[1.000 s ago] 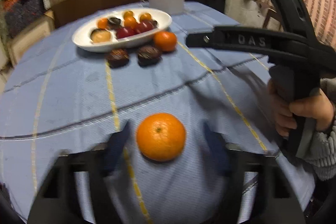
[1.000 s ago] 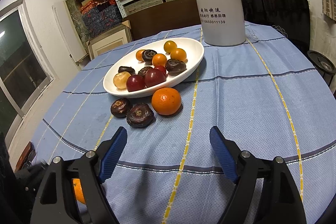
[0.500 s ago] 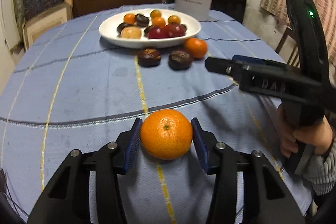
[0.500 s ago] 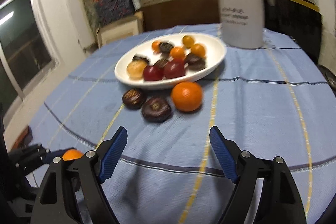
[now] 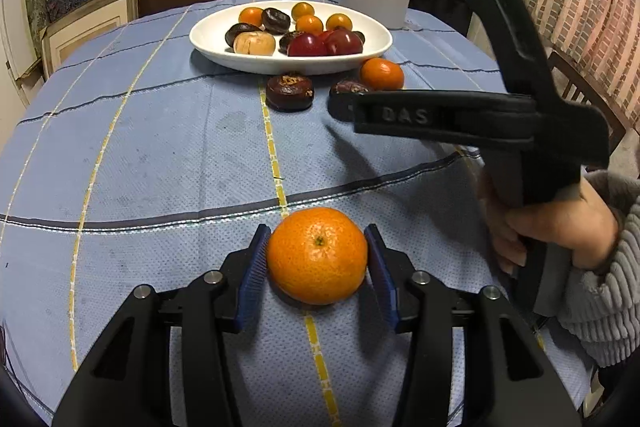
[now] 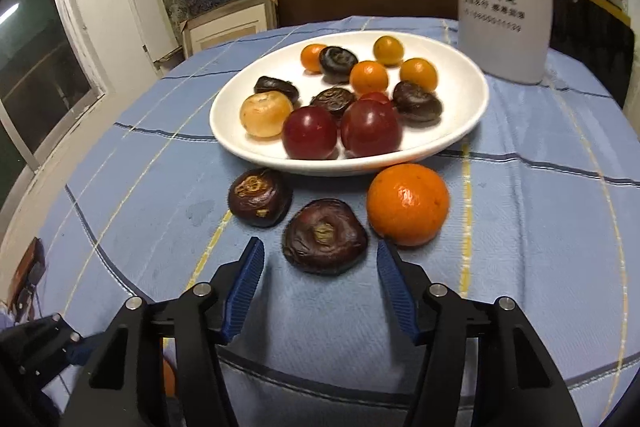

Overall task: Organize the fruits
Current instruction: 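Grasp a dark brown fruit with the right tool while the left tool holds the orange, then carry the orange and dark brown fruit onto the plate and open both tools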

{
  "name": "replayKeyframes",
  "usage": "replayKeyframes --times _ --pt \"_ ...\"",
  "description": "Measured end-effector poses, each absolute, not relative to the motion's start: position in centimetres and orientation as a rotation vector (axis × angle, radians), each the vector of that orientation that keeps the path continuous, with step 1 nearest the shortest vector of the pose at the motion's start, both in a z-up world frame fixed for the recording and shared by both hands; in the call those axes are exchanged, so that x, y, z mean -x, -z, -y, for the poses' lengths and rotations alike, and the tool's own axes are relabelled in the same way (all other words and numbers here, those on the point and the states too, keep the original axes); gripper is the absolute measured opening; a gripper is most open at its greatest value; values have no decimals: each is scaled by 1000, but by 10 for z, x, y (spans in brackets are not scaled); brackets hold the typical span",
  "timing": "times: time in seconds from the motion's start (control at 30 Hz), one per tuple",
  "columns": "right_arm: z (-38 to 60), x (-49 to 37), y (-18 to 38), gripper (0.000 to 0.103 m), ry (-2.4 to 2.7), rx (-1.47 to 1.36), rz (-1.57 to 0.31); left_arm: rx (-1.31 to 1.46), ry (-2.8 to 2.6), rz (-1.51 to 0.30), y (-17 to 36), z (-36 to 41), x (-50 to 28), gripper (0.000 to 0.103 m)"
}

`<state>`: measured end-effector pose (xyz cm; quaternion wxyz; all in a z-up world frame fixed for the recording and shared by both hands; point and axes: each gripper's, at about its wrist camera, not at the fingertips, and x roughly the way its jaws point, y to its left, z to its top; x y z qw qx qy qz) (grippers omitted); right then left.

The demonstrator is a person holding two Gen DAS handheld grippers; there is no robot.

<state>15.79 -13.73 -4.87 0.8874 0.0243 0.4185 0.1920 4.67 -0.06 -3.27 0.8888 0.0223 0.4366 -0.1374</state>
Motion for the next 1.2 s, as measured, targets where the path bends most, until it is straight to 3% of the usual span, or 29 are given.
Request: replayKeyframes --times 0.07,0.6,0.87,1.03,1.2 --pt "134 -160 50 45 -401 -37 -880 -55 280 -915 35 2 -48 47" --pt "159 -115 45 45 -493 -119 -865 1 308 -914 30 -5 -52 47" --pt "201 -119 -19 45 -472 -194 -726 -2 234 -751 -54 -20 -108 46" --pt "223 -146 -49 45 -424 -232 -657 65 266 -785 -54 -29 -129 45" --pt "224 -146 -13 45 -429 -251 -684 -21 321 -827 -19 -22 -72 64"
